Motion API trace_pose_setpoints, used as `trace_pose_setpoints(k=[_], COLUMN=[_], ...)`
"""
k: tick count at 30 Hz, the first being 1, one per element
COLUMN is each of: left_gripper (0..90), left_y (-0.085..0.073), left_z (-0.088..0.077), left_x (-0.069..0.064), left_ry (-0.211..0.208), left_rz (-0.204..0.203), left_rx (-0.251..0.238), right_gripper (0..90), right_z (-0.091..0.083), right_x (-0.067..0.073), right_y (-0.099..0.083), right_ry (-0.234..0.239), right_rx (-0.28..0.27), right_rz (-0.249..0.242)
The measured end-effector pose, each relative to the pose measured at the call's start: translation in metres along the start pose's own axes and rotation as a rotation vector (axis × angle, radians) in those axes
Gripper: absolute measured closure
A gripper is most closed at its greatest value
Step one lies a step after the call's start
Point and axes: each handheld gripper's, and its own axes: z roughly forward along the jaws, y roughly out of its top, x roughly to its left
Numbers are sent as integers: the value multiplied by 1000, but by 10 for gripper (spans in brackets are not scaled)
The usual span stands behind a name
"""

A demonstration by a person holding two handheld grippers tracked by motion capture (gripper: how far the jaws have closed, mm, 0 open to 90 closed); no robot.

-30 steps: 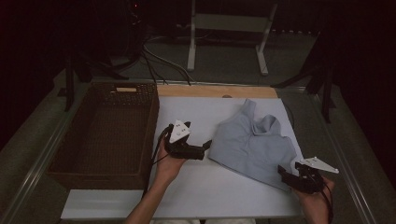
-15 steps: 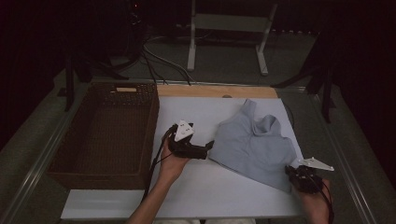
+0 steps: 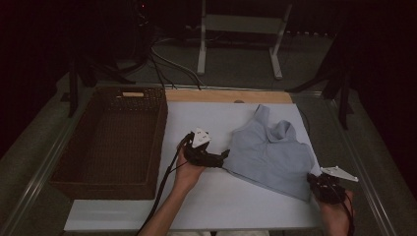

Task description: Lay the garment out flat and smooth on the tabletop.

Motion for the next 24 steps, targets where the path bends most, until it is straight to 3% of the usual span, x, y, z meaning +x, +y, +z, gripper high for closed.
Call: trace_pose_setpoints(k=[3, 11, 18, 20, 24], left_gripper=[25, 162, 171, 352, 369], left_y=[-1, -3, -5, -6, -8], left_z=[6, 21, 37, 41, 48], left_x=[-1, -2, -4, -3, -5], left_ry=[-4, -40, -55, -69, -82], left_rz=[-2, -32, -58, -73, -68], left_rx=[13, 46, 107, 131, 176], right_gripper=[874, 873, 872, 871, 872], right_z=[-1, -4, -6, -7, -7], right_x=[0, 1, 2, 2, 3], right_y=[0, -1, -1, -1, -1], right_ry=[0, 9, 18, 20, 21], right_rx=[-6, -22, -36, -41, -48], right_rz=[6, -1, 3, 4, -2])
